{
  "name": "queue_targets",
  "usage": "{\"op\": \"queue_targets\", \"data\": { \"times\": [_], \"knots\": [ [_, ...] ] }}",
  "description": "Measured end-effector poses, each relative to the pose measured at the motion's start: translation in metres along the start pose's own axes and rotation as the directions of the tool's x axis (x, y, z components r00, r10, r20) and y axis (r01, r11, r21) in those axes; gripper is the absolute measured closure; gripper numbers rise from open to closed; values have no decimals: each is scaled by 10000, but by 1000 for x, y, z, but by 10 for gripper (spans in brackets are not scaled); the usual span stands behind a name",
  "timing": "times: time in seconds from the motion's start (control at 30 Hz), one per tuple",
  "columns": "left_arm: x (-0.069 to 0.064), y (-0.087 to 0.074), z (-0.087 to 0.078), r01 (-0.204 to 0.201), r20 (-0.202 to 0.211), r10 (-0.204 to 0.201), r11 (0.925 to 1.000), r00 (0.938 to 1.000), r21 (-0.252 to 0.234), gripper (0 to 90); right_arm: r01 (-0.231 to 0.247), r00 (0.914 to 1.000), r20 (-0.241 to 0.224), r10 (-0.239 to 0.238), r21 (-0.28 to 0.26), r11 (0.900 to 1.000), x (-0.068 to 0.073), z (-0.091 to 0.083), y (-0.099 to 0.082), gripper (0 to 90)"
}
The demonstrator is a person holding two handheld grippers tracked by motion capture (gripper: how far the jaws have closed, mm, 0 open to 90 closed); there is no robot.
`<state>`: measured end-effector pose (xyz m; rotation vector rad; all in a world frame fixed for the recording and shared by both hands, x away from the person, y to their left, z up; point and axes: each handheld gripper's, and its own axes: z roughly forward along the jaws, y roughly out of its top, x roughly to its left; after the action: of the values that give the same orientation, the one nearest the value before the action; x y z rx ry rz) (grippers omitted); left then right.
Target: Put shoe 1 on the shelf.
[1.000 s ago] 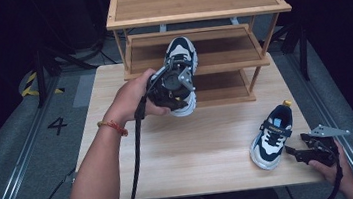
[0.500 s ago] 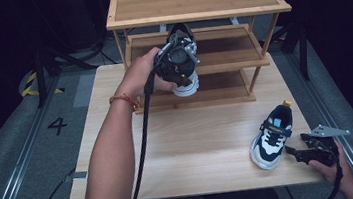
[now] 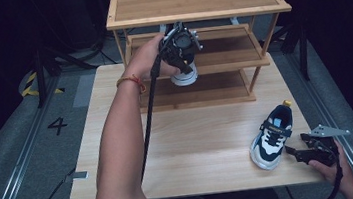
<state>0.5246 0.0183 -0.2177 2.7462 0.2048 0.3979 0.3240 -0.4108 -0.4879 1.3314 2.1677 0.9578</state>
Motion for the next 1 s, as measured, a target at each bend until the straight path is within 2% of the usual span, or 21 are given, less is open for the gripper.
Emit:
{"op": "queue_targets", "data": {
  "times": [0.1,0.13,0.23,0.33,0.37,0.4,0.43,0.47,0.53,0.57,0.6,0.63,0.7,0.73,0.77,0.8,0.83,0.9,0.93,0.97,1.0],
  "knots": [
    [5,4,-1,232,-431,-230,9997,9988,42,573,-12,10000,-6,12,4,10000,0,0,0,158],
    [6,5,-2,299,-410,-295,9995,9987,101,552,-14,10000,-3,14,3,10000,0,0,0,158],
    [6,5,-3,364,-628,-357,9993,9974,97,525,-10,10000,-3,10,2,10000,0,0,0,158],
    [3,3,-3,461,-895,-469,9989,9949,-114,489,-19,10000,-3,19,-3,10000,0,0,0,158],
    [1,3,-4,589,-1073,-595,9982,9924,-92,459,-4,10000,3,4,-1,10000,0,0,0,158],
    [-1,2,-4,800,-1199,-831,9963,9893,-302,429,-3,10000,4,3,-1,10000,0,0,0,159],
    [-2,1,-7,752,-1337,-818,9957,9876,-538,402,3,10000,4,-3,-4,10000,0,0,0,159],
    [-4,-1,-9,849,-1413,-973,9922,9852,-910,378,7,10000,7,-7,-5,10000,0,0,0,159],
    [-10,-3,-13,1061,-1882,-1252,9884,9741,-1086,347,18,10000,10,-18,-13,10000,0,0,0,160],
    [-15,-8,-16,1089,-1930,-1419,9791,9709,-1717,303,19,10000,5,-19,-1,10000,0,0,0,160],
    [-18,-11,-18,1162,-1908,-1542,9736,9694,-1965,304,24,10000,5,-24,-9,10000,0,0,0,160],
    [-21,-14,-19,1195,-2014,-1653,9678,9654,-2216,294,6,10000,-2,-6,-2,10000,1,0,0,160],
    [-30,-23,-22,1503,-2200,-2185,9454,9507,-2892,279,36,10000,-2,-36,-20,10000,0,0,0,160],
    [-33,-25,-24,1467,-2346,-2238,9407,9460,-3060,263,41,10000,1,-41,-23,10000,0,0,0,160],
    [-38,-28,-26,1545,-2506,-2451,9304,9366,-3325,249,22,10000,-6,-22,-31,10000,0,0,0,160],
    [-43,-32,-27,1645,-2569,-2726,9126,9272,-3744,236,10,10000,-10,-10,-35,10000,0,0,0,160],
    [-47,-36,-28,1787,-2502,-3021,8906,9199,-4182,245,4,10000,-16,-4,-33,10000,0,0,0,160],
    [-59,-43,-28,2081,-2443,-3658,8426,8980,-4967,242,-2,10000,-16,2,-30,10000,0,0,0,160],
    [-62,-46,-26,2189,-2322,-3844,8242,8935,-5223,246,5,10000,-15,-5,-31,10000,0,0,0,160],
    [-68,-50,-22,2373,-2223,-4081,8082,8854,-5389,250,7,10000,-9,-7,-33,10000,0,0,0,160],
    [-71,-51,-18,2479,-2231,-4223,8024,8785,-5429,237,10,10000,-9,-11,-34,10000,0,0,0,161]
  ]
}}
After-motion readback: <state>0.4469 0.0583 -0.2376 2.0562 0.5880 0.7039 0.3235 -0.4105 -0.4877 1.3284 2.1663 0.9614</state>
